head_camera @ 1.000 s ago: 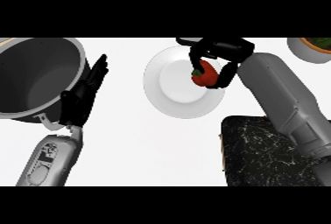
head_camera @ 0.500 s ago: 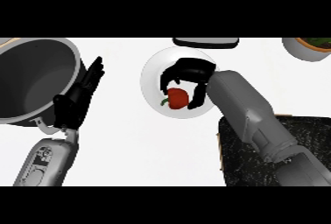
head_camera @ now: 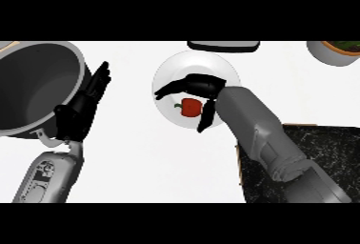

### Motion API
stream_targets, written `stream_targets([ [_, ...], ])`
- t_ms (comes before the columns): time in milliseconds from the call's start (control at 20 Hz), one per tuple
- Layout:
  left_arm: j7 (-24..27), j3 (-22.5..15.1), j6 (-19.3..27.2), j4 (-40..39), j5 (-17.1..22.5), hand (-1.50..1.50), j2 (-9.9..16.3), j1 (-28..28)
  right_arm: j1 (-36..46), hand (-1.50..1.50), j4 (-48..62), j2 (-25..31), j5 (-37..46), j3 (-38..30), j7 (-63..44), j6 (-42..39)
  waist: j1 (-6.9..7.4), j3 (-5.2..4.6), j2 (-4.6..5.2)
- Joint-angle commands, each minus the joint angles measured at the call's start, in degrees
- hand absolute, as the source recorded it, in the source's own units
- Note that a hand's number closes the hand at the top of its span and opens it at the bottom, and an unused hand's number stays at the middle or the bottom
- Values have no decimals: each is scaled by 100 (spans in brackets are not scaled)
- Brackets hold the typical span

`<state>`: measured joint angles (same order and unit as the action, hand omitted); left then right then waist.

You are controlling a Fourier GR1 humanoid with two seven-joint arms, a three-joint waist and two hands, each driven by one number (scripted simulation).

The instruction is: Pick the bell pepper from the tray and place it in the plate

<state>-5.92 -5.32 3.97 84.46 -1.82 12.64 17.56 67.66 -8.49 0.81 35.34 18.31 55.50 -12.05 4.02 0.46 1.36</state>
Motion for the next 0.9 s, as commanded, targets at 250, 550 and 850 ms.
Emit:
stream_targets([
  [250, -112, -74, 35, -30, -103, 0, -34, -215, 484, -150, 454, 702, -1321, -1319, -160, -1575, 38, -39, 45],
  [550, -197, -50, 44, -69, -88, 0, -87, 92, 573, -150, 650, 1517, -1733, -1742, -502, -1931, 143, -29, 189],
  [850, -130, -57, -68, 42, -70, 0, -6, 101, 535, -150, 557, 2005, -1735, -1741, -607, -2106, 380, -17, 292],
])
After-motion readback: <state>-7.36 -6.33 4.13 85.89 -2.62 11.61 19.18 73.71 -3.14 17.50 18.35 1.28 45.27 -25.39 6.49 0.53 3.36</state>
